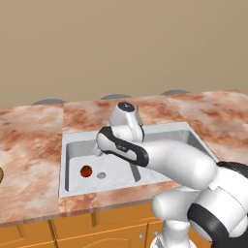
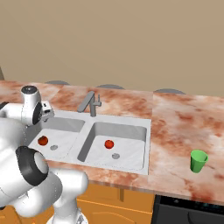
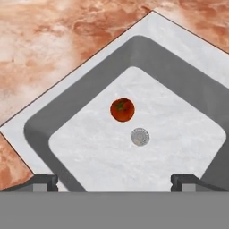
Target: Remove the tomato and tomato from the sink. Then move the bowl and cup from the counter to the sink for washing.
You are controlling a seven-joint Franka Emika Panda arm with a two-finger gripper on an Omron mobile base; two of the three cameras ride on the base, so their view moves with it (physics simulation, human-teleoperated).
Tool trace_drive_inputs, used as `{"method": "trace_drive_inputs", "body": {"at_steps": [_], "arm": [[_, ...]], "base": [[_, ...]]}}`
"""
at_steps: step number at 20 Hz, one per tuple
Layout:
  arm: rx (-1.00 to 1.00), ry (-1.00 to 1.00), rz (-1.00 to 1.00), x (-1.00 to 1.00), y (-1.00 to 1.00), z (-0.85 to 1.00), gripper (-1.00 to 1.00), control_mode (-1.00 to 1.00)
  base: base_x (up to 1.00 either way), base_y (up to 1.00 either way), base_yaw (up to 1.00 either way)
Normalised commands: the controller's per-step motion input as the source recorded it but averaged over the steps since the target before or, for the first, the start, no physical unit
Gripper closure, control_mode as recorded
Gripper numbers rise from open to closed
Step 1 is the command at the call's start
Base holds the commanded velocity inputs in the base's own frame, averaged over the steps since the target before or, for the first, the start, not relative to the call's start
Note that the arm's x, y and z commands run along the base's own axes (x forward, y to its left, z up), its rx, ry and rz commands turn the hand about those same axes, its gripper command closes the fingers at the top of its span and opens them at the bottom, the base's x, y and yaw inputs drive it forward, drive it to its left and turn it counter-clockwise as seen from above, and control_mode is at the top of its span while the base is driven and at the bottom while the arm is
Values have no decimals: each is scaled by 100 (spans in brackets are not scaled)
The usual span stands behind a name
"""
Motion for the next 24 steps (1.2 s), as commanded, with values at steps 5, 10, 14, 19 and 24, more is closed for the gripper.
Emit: {"method": "trace_drive_inputs", "body": {"at_steps": [5, 10, 14, 19, 24], "arm": [[0, 8, 6, 10, 8, -19, -100, -100], [0, 0, 7, 7, 9, -20, -100, -100], [-1, 0, 2, 10, 7, -19, -100, -100], [-7, 0, 0, 9, 5, -20, -100, -100], [-7, 0, 0, 15, 9, -18, -100, -100]], "base": [[0, 0, 0], [0, 0, 0], [0, 0, 0], [0, 0, 0], [0, 0, 0]]}}
